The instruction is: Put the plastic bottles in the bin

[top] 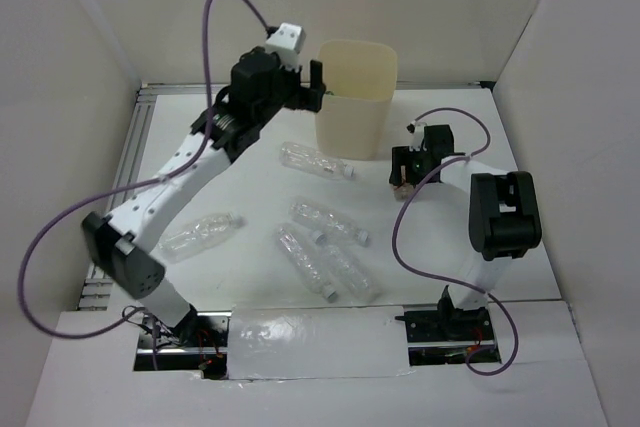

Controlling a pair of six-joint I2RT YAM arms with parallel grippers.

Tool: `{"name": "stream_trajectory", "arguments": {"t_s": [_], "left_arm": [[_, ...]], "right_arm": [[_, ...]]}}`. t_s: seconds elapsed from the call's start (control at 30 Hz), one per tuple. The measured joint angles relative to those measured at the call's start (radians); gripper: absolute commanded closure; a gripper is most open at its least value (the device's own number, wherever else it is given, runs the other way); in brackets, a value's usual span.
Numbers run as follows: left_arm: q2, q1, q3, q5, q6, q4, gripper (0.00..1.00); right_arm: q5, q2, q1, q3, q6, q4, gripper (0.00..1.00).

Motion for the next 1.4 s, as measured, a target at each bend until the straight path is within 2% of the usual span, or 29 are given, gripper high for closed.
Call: {"name": "stream_trajectory", "arguments": {"t_s": [0.07,0.1,0.23,0.33,0.43,0.57,0.7,0.83,1.1,1.2,1.23,1.27,1.3,1.33,1.4], "left_arm": [[-0.151,0.0,-0.174,-0.029,0.024,-0.022,0.0],[-0.228,0.0,-0.278,-0.045,0.031,-0.019,0.0],[-0.406,0.008,-0.573,-0.063,-0.008,-0.104,0.0],[-0.426,0.013,-0.71,-0.053,-0.146,-0.174,0.0],[-0.42,0.013,-0.776,-0.057,-0.309,-0.267,0.0],[-0.42,0.013,-0.777,-0.113,-0.526,-0.389,0.0],[-0.393,0.027,-0.724,-0.158,-0.799,-0.571,0.0],[-0.367,0.063,-0.705,-0.159,-1.047,-0.701,0.0],[-0.406,0.171,-0.72,-0.207,-1.328,-0.82,0.0],[-0.449,0.236,-0.777,-0.209,-1.391,-0.841,0.0],[-0.46,0.255,-0.8,-0.207,-1.409,-0.843,0.0],[-0.468,0.277,-0.827,-0.203,-1.419,-0.848,0.0],[-0.469,0.295,-0.849,-0.196,-1.435,-0.85,0.0],[-0.469,0.313,-0.872,-0.188,-1.444,-0.848,0.0],[-0.467,0.35,-0.927,-0.166,-1.467,-0.841,0.0]], "right_arm": [[0.032,0.006,0.009,0.008,0.008,0.005,0.33],[0.045,0.007,0.013,0.01,0.017,0.005,0.49],[0.046,0.0,0.005,0.01,0.031,-0.003,0.75],[0.029,-0.053,-0.023,0.01,0.019,-0.027,0.77],[0.018,-0.159,-0.068,0.04,-0.008,-0.063,0.77],[0.003,-0.299,-0.124,0.204,-0.045,-0.069,0.77],[-0.069,-0.388,-0.134,0.319,-0.063,0.014,0.77],[-0.159,-0.393,-0.111,0.386,-0.061,0.106,0.74],[-0.263,-0.143,0.014,0.578,-0.04,0.168,0.71],[-0.278,-0.042,0.066,0.665,-0.037,0.161,0.54],[-0.279,-0.014,0.079,0.693,-0.037,0.155,0.42],[-0.282,0.016,0.093,0.726,-0.037,0.145,0.14],[-0.285,0.034,0.101,0.744,-0.031,0.14,0.05],[-0.29,0.053,0.111,0.766,-0.033,0.13,0.0],[-0.307,0.078,0.121,0.799,-0.035,0.113,0.0]]}}
